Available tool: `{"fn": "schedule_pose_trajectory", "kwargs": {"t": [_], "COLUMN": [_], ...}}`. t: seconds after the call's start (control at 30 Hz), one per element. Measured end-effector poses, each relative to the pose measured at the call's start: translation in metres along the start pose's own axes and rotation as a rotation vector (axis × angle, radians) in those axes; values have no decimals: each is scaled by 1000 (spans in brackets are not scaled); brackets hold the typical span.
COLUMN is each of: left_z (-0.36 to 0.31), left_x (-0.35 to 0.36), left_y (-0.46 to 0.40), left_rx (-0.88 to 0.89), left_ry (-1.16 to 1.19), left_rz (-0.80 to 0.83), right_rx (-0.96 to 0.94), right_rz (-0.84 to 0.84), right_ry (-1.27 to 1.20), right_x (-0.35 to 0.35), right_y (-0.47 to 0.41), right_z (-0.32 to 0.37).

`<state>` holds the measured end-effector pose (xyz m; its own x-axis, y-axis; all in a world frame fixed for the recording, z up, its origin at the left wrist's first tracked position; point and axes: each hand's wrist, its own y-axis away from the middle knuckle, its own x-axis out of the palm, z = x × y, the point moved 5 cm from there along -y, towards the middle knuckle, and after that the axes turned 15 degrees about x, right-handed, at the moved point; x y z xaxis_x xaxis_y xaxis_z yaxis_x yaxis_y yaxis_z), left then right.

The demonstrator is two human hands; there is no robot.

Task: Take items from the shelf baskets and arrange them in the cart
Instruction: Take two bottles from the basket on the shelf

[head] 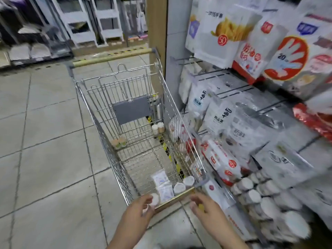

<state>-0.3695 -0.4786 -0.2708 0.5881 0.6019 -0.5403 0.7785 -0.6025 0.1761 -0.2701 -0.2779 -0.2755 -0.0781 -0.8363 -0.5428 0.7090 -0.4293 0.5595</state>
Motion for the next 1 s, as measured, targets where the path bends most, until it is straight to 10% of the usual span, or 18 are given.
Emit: {"fn": "schedule_pose_trajectory", "kwargs": {"t": [0.27, 0.8, 1.0], "left_z": [-74, -290, -373], "left_x": [21, 336, 361], "left_y": [51, 187, 208], "left_rx": [118, 523, 791], "left_ry": [2, -107, -44], "left_rz": [-39, 660, 672], "right_rx": [23, 328, 276], "right_rz": [-101, -606, -789], "right_ry": [-92, -527, -478], "right_x": [-52, -209, -253], "right_y": [109, 414, 463], "right_z": [-55, -301, -322]}}
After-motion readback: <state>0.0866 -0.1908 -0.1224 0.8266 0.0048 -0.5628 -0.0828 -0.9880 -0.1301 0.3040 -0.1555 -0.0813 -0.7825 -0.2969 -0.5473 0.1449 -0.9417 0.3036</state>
